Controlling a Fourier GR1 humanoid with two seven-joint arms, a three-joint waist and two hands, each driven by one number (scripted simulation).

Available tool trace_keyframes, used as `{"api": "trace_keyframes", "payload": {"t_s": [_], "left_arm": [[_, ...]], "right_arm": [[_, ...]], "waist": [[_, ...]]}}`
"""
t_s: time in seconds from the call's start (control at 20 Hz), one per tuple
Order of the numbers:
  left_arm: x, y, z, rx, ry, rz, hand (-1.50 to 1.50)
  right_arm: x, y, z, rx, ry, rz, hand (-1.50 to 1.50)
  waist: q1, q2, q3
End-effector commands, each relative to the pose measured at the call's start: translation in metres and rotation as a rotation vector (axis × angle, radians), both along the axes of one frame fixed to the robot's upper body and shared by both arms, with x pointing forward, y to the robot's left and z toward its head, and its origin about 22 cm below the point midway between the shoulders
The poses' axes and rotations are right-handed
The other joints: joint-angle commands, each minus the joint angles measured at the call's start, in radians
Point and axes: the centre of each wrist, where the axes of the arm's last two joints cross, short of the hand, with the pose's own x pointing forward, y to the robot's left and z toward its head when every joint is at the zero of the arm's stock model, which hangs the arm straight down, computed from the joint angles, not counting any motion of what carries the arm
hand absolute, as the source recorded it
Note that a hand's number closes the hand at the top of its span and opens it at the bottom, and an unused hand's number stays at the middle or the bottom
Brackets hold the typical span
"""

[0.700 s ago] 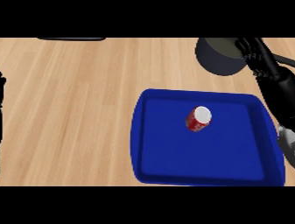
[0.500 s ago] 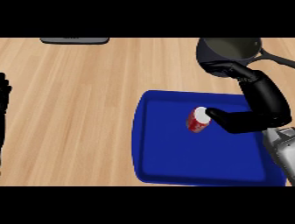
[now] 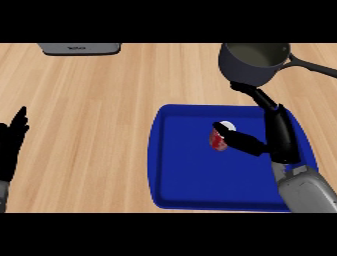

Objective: Pick the can from the tray and place it in the pot

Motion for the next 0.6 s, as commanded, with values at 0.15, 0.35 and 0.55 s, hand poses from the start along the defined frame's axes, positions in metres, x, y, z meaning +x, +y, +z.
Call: {"api": "trace_keyframes", "payload": {"t_s": [0.15, 0.35, 0.55], "left_arm": [[0.004, 0.004, 0.014, -0.004, 0.086, 0.002, 0.00], [0.006, -0.003, 0.019, 0.010, 0.086, 0.011, 0.00], [0.006, -0.009, 0.018, -0.009, 0.077, 0.017, 0.00]], "right_arm": [[-0.050, 0.026, -0.001, -0.149, -0.027, -0.058, -1.50], [-0.039, 0.000, 0.032, -0.406, 0.141, -0.151, -1.50], [-0.046, 0.015, 0.066, -0.551, 0.273, -0.154, -1.50]], "waist": [[0.010, -0.006, 0.001], [-0.002, -0.013, -0.002], [0.010, -0.011, -0.002]]}}
